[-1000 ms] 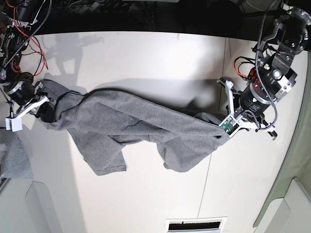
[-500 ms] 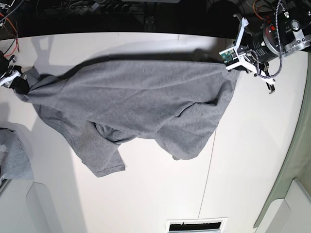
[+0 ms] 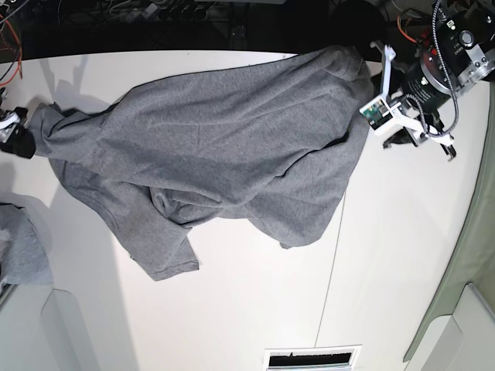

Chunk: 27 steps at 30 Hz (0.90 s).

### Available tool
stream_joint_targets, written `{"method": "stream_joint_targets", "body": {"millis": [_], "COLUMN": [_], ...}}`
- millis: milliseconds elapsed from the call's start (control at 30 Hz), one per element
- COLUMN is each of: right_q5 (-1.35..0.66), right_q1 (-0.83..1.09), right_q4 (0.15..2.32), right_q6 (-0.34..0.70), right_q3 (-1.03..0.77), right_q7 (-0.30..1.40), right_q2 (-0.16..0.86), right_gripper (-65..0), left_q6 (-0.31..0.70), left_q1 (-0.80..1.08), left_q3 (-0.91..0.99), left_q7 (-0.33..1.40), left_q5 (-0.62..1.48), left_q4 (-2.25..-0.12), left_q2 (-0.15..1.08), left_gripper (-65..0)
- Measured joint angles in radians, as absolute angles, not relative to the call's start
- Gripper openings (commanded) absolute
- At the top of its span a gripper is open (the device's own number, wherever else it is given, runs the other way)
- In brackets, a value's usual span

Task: Layout the t-shirt on the table in an organized manner, then fold the t-shirt properly
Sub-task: 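Drag the shirt edge with both grippers to spread it flat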

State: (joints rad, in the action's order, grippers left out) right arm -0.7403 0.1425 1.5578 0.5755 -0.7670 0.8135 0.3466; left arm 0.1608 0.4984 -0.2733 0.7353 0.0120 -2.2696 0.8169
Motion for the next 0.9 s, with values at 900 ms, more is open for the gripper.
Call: {"method": "stream_joint_targets", "body": {"millis": [900], "right_q5": [-0.281], "right_q1": [-0.455], "right_q4": [0.774], "right_q6": [0.45], "right_q3": [-0.187], "right_q7": [0.376], "right_q2": [0.291], "right_gripper": [-37.1], "left_q6": [0.379], "left_q1": [-0.266], "left_q3": [-0.263], "left_q7": [0.505], "left_q5": [0.383], "left_q4": [-1.056], "left_q2": [0.341], "left_gripper": [-38.5]}}
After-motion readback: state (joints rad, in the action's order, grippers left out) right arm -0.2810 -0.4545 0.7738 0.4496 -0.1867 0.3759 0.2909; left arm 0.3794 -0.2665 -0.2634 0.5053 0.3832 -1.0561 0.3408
